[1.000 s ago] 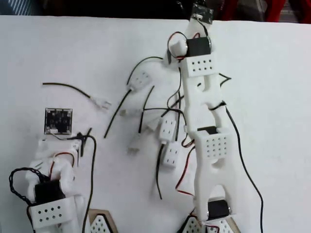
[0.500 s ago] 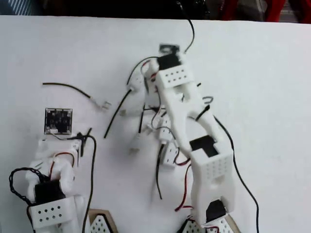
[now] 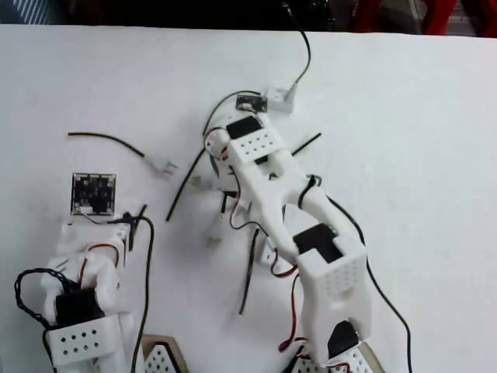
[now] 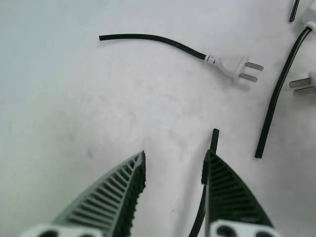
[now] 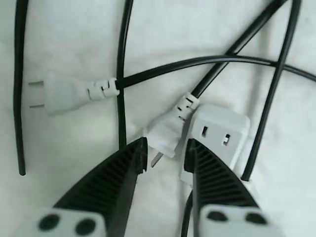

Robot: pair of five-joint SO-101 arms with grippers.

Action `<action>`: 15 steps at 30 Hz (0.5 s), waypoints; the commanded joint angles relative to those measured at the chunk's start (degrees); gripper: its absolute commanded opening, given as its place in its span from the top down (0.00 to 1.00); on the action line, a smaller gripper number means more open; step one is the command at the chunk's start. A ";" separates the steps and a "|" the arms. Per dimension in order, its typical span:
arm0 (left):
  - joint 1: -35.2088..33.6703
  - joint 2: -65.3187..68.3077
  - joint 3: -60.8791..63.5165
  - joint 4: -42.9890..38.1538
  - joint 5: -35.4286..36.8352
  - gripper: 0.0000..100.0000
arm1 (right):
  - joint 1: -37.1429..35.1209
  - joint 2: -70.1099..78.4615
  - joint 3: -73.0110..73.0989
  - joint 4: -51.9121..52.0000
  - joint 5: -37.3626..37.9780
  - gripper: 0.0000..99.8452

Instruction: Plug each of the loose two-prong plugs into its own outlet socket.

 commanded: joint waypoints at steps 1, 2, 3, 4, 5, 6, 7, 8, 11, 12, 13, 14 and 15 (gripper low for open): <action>-0.40 -0.92 -0.35 -0.26 0.18 0.81 | 0.04 -2.24 1.05 -1.63 -1.58 0.87; -0.40 -0.92 -0.35 -0.26 0.18 0.81 | 0.13 -2.24 1.67 -2.33 -2.81 0.87; -0.40 -0.92 -0.35 -0.26 0.18 0.81 | 0.13 -2.24 2.29 -3.03 -3.60 0.87; -0.40 -0.92 -0.35 -0.26 0.18 0.81 | 0.04 -2.24 2.81 -3.56 -4.13 0.87; -0.40 -0.92 -0.35 -0.26 0.18 0.81 | -0.13 -2.24 3.08 -3.91 -4.13 0.87; -0.40 -0.92 -0.35 -0.26 0.18 0.81 | -0.22 -2.24 3.25 -4.00 -4.31 0.87; -0.40 -0.92 -0.35 -0.26 0.18 0.81 | -0.22 -2.24 3.34 -4.00 -4.48 0.87; -0.40 -0.92 -0.35 -0.26 0.18 0.81 | -0.22 -2.24 3.34 -4.00 -4.48 0.87; -0.40 -0.92 -0.26 -0.26 0.18 0.81 | 0.22 -2.15 3.52 -3.82 -4.48 0.87; -0.40 -0.92 -0.26 -0.26 0.18 0.81 | 0.40 -2.15 3.60 -3.74 -4.48 0.87; -0.40 -0.92 -0.26 -0.26 0.18 0.81 | 0.92 -1.89 3.78 -3.56 -4.40 0.87; -0.40 -0.92 -0.26 -0.26 0.18 0.81 | 1.36 -1.45 3.87 -3.30 -4.31 0.87; -0.40 -0.92 -0.26 -0.26 0.18 0.81 | 1.63 -0.84 4.04 -3.30 -4.31 0.87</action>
